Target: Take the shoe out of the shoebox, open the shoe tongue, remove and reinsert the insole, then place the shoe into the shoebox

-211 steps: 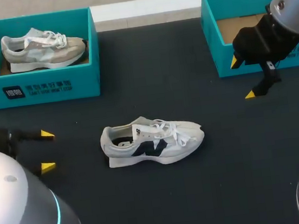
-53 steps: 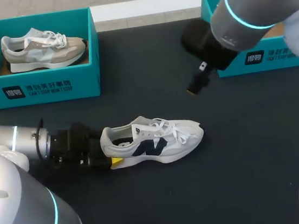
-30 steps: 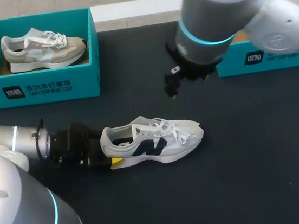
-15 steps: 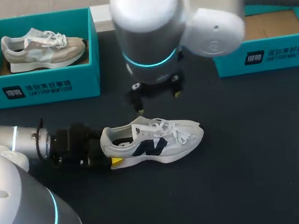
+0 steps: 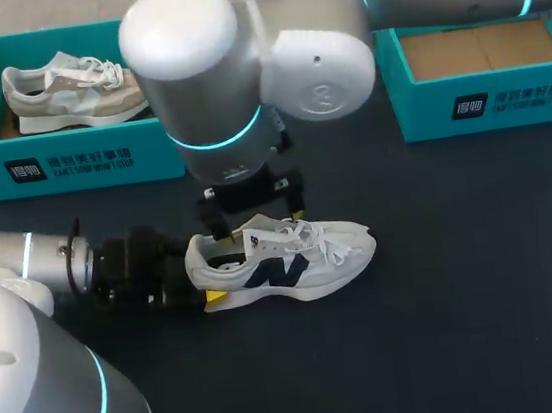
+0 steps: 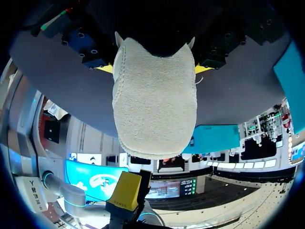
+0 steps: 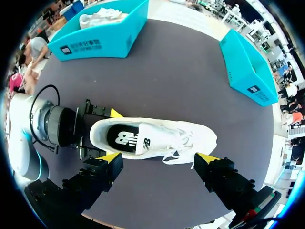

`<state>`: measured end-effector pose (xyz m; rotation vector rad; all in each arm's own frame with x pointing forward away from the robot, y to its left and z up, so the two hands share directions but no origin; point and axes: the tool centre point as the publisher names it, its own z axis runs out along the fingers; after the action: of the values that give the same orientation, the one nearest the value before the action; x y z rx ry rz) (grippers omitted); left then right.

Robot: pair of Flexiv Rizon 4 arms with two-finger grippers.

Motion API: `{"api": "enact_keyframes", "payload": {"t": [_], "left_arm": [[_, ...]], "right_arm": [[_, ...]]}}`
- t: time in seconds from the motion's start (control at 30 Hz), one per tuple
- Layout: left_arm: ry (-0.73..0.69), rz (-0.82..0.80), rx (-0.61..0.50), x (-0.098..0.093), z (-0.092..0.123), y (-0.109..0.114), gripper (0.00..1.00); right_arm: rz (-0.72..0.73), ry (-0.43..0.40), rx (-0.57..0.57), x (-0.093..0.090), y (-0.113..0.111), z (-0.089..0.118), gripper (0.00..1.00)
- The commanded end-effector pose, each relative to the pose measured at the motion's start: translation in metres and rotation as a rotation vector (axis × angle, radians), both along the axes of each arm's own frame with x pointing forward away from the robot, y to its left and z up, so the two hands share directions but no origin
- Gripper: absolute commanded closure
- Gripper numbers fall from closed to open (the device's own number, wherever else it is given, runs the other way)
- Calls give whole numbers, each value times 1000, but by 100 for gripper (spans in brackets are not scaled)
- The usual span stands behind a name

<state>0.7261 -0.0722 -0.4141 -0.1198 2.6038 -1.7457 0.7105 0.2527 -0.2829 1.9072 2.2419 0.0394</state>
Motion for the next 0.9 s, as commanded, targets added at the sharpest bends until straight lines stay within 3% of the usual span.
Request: {"api": "enact_keyframes", "payload": {"t": [0.03,0.4,0.53,0.9], "left_arm": [[1,0,2,-1,-1,1,100],[1,0,2,-1,-1,1,100],[1,0,2,-1,-1,1,100],[1,0,2,-1,-1,1,100]], "right_arm": [[-6,-5,-35,0,7,-1,0],[-6,-5,-35,0,7,-1,0],[-105,-12,-79,10,10,-15,0],[-153,11,-150,20,3,-31,0]]}}
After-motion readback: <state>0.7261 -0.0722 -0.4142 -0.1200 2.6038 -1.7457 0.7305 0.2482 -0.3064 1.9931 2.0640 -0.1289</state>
